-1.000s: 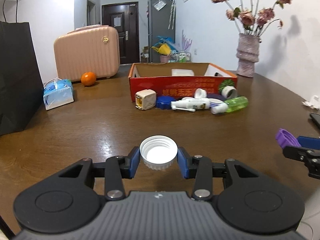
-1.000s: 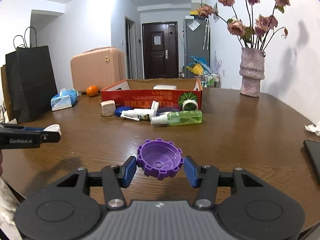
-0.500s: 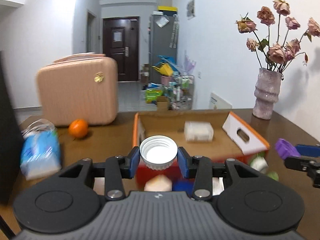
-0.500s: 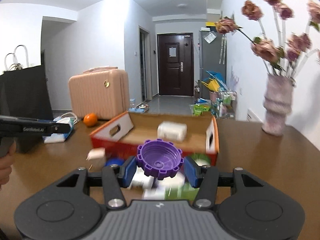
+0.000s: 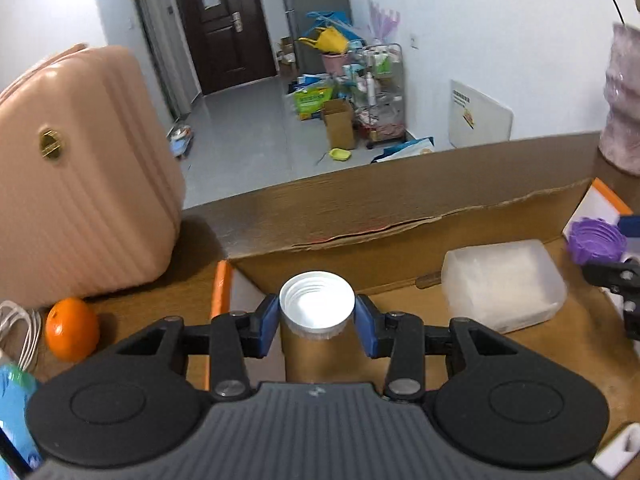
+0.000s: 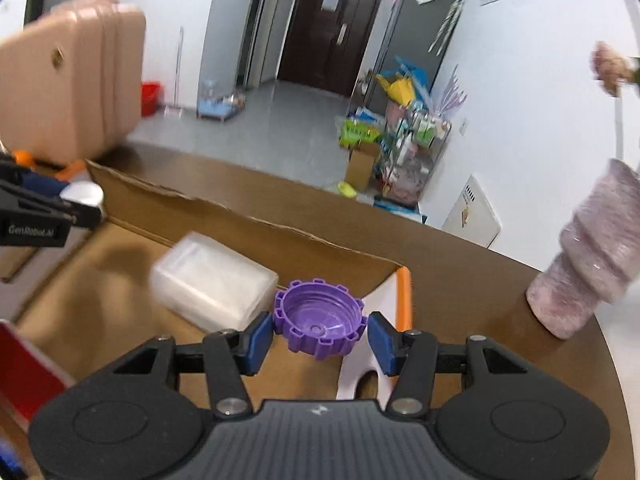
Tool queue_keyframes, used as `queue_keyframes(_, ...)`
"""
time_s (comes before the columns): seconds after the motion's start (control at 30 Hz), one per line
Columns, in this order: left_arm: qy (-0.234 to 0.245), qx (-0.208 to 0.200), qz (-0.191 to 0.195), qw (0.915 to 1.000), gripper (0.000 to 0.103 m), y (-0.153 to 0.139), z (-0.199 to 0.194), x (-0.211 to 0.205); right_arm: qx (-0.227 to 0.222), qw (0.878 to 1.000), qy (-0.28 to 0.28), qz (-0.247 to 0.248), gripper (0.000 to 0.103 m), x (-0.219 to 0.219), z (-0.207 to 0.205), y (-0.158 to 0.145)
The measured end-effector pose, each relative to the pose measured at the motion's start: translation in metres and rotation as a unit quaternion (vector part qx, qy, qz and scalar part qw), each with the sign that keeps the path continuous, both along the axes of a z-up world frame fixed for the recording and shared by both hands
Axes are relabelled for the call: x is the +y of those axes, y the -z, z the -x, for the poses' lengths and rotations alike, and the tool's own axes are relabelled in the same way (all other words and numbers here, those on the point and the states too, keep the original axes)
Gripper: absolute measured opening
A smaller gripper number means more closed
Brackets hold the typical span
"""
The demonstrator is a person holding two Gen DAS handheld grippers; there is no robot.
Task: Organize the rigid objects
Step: 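Drop the white cap and purple cap into the box, opening both grippers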
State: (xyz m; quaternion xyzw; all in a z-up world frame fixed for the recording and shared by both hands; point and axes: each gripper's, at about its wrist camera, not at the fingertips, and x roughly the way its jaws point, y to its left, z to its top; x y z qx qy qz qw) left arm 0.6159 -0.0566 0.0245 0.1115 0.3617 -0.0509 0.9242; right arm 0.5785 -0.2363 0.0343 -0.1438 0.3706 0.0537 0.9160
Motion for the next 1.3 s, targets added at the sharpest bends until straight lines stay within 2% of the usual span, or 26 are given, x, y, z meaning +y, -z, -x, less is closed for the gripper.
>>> queue_keyframes(0.07,0.012,0.002,0.013,0.9998,0.052,0.004,-0.001,0.002,0.006,1.000,-0.011,0.017,0.051,0.005,-0.010,0.009)
queue_keyframes(0.13,0.019,0.004,0.019,0.9996,0.054,0.005,-0.001,0.003,0.003,0.999,-0.015,0.029,0.057,0.008,-0.013,0.015)
queue_keyframes(0.2,0.029,-0.006,0.019,0.9994,0.068,0.001,0.002,0.002,0.000,1.000,-0.015,0.023,0.061,0.011,-0.015,0.016)
queue_keyframes(0.23,0.030,-0.009,0.016,0.9994,0.070,0.000,0.003,0.002,-0.001,1.000,-0.014,0.018,0.061,0.012,-0.014,0.016)
queue_keyframes(0.37,0.032,-0.008,0.022,0.9992,0.070,-0.013,0.014,0.003,-0.008,1.000,-0.009,-0.009,0.062,0.007,-0.006,0.008)
queue_keyframes(0.47,0.033,-0.012,0.030,0.9989,0.070,-0.034,0.037,0.009,-0.016,1.000,-0.013,-0.015,0.062,0.000,0.010,-0.010)
queue_keyframes(0.57,0.029,-0.025,0.061,0.9974,0.078,-0.056,0.083,0.026,-0.030,0.999,-0.019,-0.024,0.064,-0.007,0.041,-0.039)
queue_keyframes(0.63,0.034,-0.040,0.077,0.9956,0.078,-0.066,0.123,0.039,-0.042,0.998,-0.020,-0.043,0.075,-0.016,0.072,-0.056)
queue_keyframes(0.77,0.023,-0.071,0.079,0.9941,0.080,-0.082,0.203,0.062,-0.067,0.993,-0.026,-0.088,0.076,-0.030,0.144,-0.074)
queue_keyframes(0.87,0.015,-0.111,0.082,0.9904,0.089,-0.092,0.270,0.073,-0.094,0.988,-0.035,-0.120,0.077,-0.035,0.206,-0.078)
queue_keyframes(0.9,0.015,-0.122,0.084,0.9889,0.094,-0.094,0.288,0.076,-0.104,0.985,-0.040,-0.133,0.079,-0.036,0.230,-0.077)
queue_keyframes(1.0,0.021,-0.166,0.090,0.9818,0.100,-0.092,0.358,0.082,-0.126,0.978,-0.048,-0.157,0.081,-0.032,0.293,-0.068)
queue_keyframes(1.1,0.012,-0.185,0.092,0.9784,0.101,-0.077,0.414,0.083,-0.134,0.972,-0.045,-0.187,0.082,-0.030,0.345,-0.051)
queue_keyframes(1.2,-0.016,-0.195,0.080,0.9775,0.102,-0.053,0.462,0.082,-0.123,0.969,-0.017,-0.215,0.082,-0.029,0.390,-0.026)
queue_keyframes(1.3,-0.038,-0.187,0.072,0.9789,0.103,-0.023,0.502,0.079,-0.083,0.970,-0.014,-0.227,0.082,-0.026,0.422,0.006)
